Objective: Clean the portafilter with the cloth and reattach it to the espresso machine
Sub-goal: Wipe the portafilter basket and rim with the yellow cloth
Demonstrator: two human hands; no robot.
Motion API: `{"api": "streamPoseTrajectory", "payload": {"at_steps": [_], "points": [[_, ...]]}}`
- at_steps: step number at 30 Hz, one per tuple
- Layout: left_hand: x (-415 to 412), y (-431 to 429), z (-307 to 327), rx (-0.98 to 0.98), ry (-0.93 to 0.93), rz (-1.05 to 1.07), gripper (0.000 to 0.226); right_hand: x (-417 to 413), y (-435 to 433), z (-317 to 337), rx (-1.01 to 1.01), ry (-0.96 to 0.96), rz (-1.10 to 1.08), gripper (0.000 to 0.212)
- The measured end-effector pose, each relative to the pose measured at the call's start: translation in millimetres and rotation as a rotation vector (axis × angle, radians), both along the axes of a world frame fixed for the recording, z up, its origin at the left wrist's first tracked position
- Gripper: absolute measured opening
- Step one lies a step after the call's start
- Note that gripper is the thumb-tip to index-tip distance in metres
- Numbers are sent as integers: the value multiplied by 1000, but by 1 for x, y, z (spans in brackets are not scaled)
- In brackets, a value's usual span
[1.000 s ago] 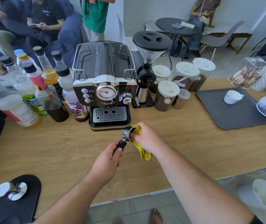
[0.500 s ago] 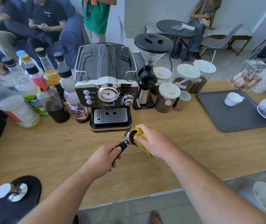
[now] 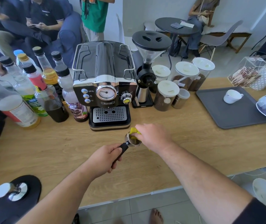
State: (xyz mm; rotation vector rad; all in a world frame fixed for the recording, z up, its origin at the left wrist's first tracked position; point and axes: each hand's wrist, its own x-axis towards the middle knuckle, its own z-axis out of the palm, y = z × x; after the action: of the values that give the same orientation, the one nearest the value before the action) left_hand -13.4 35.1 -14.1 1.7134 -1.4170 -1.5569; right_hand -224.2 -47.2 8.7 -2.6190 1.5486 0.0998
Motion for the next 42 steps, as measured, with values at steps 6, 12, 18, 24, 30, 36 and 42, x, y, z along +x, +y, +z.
{"api": "streamPoseTrajectory", "payload": {"at_steps": [6, 12, 18, 24, 30, 36, 42], "points": [[4, -2, 1, -11, 45, 81, 28, -4, 1, 1, 70, -441, -305, 53], [3, -5, -4, -22, -80, -56, 28, 1, 2, 5, 410, -232, -130, 53], [-3, -3, -7, -5, -125, -100, 29, 6, -9, 6, 304, -97, -89, 14], [-3, -5, -10, -49, -123, -5, 28, 17, -8, -6, 295, -201, -242, 19], [-8, 0, -20, -129, -107, 83, 23, 14, -3, -26, 734, -630, -683, 37], [-12, 4, -23, -177, -63, 103, 28, 10, 16, -39, 1116, -1013, -929, 40], [-6, 0, -26, -177, -67, 139, 27, 6, 23, -40, 1061, -1204, -915, 60]]}}
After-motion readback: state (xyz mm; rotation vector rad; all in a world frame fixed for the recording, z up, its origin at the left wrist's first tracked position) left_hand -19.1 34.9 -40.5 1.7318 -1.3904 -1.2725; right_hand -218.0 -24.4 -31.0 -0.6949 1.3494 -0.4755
